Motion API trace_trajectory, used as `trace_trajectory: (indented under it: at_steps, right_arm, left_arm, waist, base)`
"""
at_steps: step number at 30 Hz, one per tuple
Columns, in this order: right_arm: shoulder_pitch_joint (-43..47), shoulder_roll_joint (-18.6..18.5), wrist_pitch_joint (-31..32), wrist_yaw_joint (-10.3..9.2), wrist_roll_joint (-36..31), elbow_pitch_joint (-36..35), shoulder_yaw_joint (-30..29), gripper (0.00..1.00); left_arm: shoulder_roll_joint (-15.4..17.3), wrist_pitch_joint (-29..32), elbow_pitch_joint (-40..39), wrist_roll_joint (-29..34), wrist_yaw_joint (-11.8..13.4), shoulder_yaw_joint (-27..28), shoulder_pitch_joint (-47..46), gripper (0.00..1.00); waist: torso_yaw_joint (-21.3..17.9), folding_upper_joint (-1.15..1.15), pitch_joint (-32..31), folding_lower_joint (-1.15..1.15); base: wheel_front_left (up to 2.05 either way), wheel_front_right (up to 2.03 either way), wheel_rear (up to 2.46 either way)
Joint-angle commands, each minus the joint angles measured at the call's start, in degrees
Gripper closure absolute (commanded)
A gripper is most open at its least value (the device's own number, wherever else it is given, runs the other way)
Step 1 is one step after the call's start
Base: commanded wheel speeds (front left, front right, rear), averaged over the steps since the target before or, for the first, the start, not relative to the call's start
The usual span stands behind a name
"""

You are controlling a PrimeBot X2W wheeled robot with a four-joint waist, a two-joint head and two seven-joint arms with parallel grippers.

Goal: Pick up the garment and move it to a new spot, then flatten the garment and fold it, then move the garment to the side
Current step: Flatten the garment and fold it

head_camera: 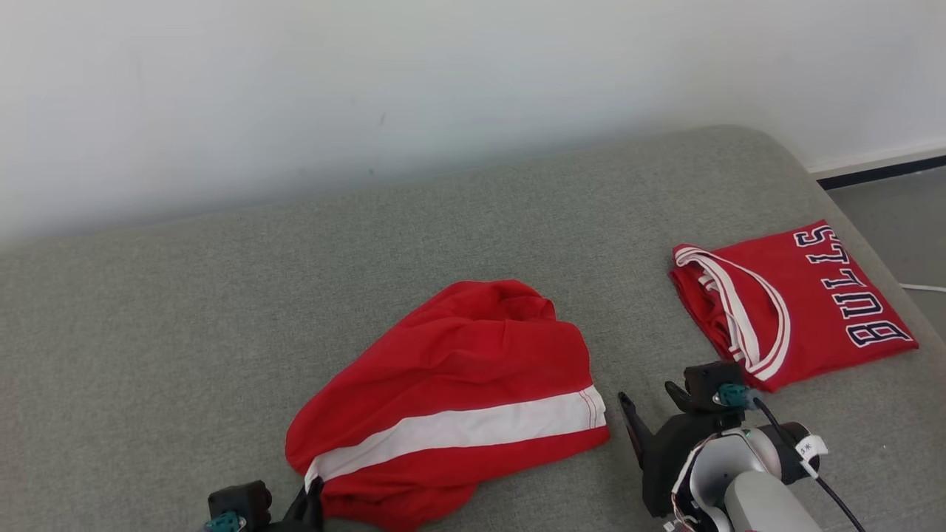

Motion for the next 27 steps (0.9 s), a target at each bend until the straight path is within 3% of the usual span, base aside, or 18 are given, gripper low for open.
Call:
trace_trajectory:
  at_steps: [1,11,24,26,27]
  right_arm:
    - [-1.19,0.03,1.68,-0.17,-0.43,0.97,0.27,0.00]
    - [-5.12,0.34,6.14,-0.17,-0.18,5.85,4.45,0.00]
    - [-6.70,0.57,5.05,-0.17,3.69,8.53,8.83,0.00]
    - [-6.88,0.56,4.82,-0.17,4.77,8.69,9.71,0.16]
    - [-6.89,0.56,4.74,-0.17,5.13,8.81,10.05,0.36]
  left_arm:
    - [-0.18,-0.19,-0.05,0.24,-0.06,-0.32,-0.25,1.00]
    - [-0.28,-0.78,-0.85,0.26,-0.14,-1.63,-1.24,1.00]
    - [0.32,-0.90,-0.54,-0.22,0.05,-2.25,-2.10,1.00]
    - [0.50,-0.87,-0.44,-0.36,0.12,-2.27,-2.13,1.00]
    - [0.56,-0.90,-0.38,-0.43,0.16,-2.27,-2.12,1.00]
  waist:
    - [0.75,0.00,0.60,-0.01]
    - [2.32,0.00,2.92,-0.01]
    - [2.74,0.00,3.81,-0.01]
    - [2.79,0.00,3.76,-0.01]
    - [2.81,0.00,3.69,-0.01]
  base:
    - [0.00,0.00,0.00]
    - [0.00,0.00,0.00]
    - [0.00,0.00,0.00]
    - [0.00,0.00,0.00]
    - [0.00,0.00,0.00]
